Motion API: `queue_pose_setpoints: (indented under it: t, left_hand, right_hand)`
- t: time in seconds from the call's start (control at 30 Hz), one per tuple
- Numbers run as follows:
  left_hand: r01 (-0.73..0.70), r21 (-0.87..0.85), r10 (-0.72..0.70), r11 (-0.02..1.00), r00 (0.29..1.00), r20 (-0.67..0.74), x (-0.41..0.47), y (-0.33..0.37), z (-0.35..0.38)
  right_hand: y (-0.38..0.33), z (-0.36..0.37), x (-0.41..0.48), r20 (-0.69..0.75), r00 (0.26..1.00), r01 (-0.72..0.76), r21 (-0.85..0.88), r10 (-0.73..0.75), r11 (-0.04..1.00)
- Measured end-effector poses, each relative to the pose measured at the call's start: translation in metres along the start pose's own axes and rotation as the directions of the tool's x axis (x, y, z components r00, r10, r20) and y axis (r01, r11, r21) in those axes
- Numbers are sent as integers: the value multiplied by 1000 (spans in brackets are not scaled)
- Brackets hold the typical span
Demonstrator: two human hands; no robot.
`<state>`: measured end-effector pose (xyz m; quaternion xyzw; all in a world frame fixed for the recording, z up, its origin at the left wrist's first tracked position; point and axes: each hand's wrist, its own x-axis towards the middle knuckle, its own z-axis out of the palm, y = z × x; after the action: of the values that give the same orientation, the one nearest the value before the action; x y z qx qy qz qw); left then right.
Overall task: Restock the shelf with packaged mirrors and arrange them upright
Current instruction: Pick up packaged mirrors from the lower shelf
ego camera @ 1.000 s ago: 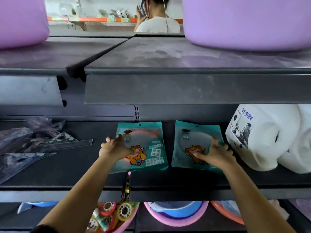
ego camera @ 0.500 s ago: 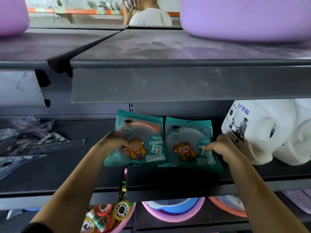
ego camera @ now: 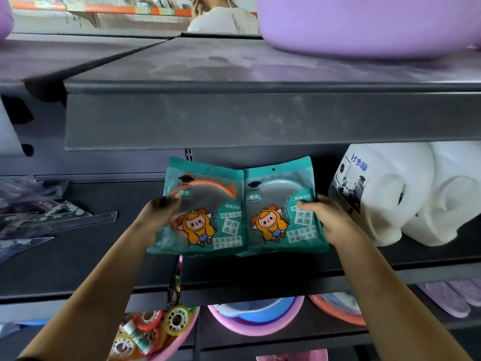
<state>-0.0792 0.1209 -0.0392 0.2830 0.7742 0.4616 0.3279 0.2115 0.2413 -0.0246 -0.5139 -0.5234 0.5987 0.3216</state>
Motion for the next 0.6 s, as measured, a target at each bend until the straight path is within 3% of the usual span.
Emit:
queue_pose_setpoints:
  t: [0.1, 0.3, 0.6]
  left_hand:
    - [-29, -105, 22, 994, 997, -68, 1, -4, -2]
    - [-30, -401, 16, 916, 999, -39, -16, 1, -1]
    - [-98, -504, 220, 858, 957, 189, -37, 2, 10]
  right_hand:
    - [4, -5, -6, 36, 999, -7, 68, 4, 998]
    - [9, -25, -20, 19, 1000, -13, 157, 10, 987]
    - [40, -53, -94, -192, 980, 115, 355, -48, 928]
